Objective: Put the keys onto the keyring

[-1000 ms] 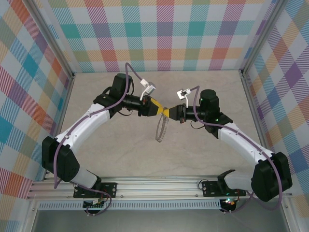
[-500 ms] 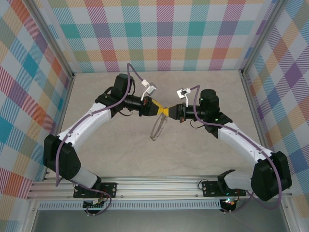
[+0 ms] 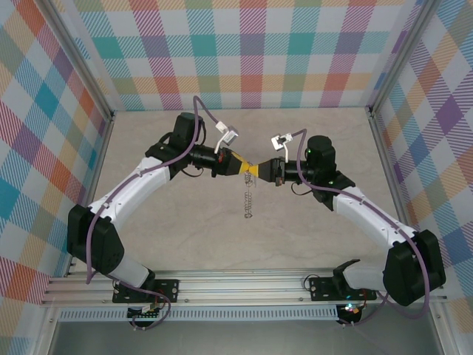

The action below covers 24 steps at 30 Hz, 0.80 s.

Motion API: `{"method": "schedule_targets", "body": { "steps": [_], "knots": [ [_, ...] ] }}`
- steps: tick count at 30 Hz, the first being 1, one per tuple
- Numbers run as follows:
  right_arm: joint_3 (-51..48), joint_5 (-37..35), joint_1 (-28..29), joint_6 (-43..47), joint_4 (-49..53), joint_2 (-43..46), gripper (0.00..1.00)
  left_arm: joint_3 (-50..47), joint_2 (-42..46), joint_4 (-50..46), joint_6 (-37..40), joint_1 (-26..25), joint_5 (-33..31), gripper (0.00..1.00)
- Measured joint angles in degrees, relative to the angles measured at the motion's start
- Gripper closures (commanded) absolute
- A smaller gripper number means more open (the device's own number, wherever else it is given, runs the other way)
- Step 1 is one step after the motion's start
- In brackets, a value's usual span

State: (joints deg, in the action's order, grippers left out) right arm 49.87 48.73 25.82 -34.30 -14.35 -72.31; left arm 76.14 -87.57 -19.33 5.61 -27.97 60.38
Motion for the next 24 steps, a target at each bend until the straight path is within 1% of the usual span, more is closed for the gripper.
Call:
{"method": "schedule_targets", "body": {
  "steps": [1, 2, 3, 4, 8, 11, 15, 20, 24],
  "knots": [
    [-0.2, -0.4, -0.1, -0.4, -0.1, 0.0, 0.62, -0.8, 0.1, 1.6, -0.7, -0.1, -0.1, 1.00],
    [-0.3, -0.8, -0.2, -0.7, -0.5, 0.0, 0.54, -1.8, 0.3, 2.9, -1.5, -0.3, -0.7, 1.00],
    [-0.6, -1.3, -0.3, -0.9, -0.9, 0.2, 0.49, -3.2, 0.6, 4.5, -2.5, -0.5, -1.3, 1.00],
    [-1.0, -1.8, -0.6, -1.0, -1.3, 0.5, 0.46, -4.8, 1.0, 6.1, -3.6, -0.8, -2.0, 1.00],
    [-4.8, -4.4, -2.3, -2.0, -2.0, 4.5, 0.43, -9.1, 2.4, 11.5, -8.0, -0.9, -5.1, 1.00],
    [-8.1, -7.9, -3.0, -2.7, -1.9, 8.7, 0.33, -11.2, 4.1, 15.8, -11.1, -0.9, -7.6, 1.00],
    [-12.0, -13.6, -3.1, -4.1, -2.0, 13.3, 0.26, -14.2, 7.5, 22.0, -15.2, -0.9, -10.3, 1.00],
    [-14.8, -18.7, -2.3, -5.2, -2.6, 14.7, 0.22, -17.2, 10.5, 29.4, -20.3, -1.0, -13.8, 1.00],
    [-14.8, -22.5, 0.9, -4.9, -2.7, 14.7, 0.21, -18.8, 11.5, 33.0, -23.8, -1.6, -16.7, 1.00]
  ]
}}
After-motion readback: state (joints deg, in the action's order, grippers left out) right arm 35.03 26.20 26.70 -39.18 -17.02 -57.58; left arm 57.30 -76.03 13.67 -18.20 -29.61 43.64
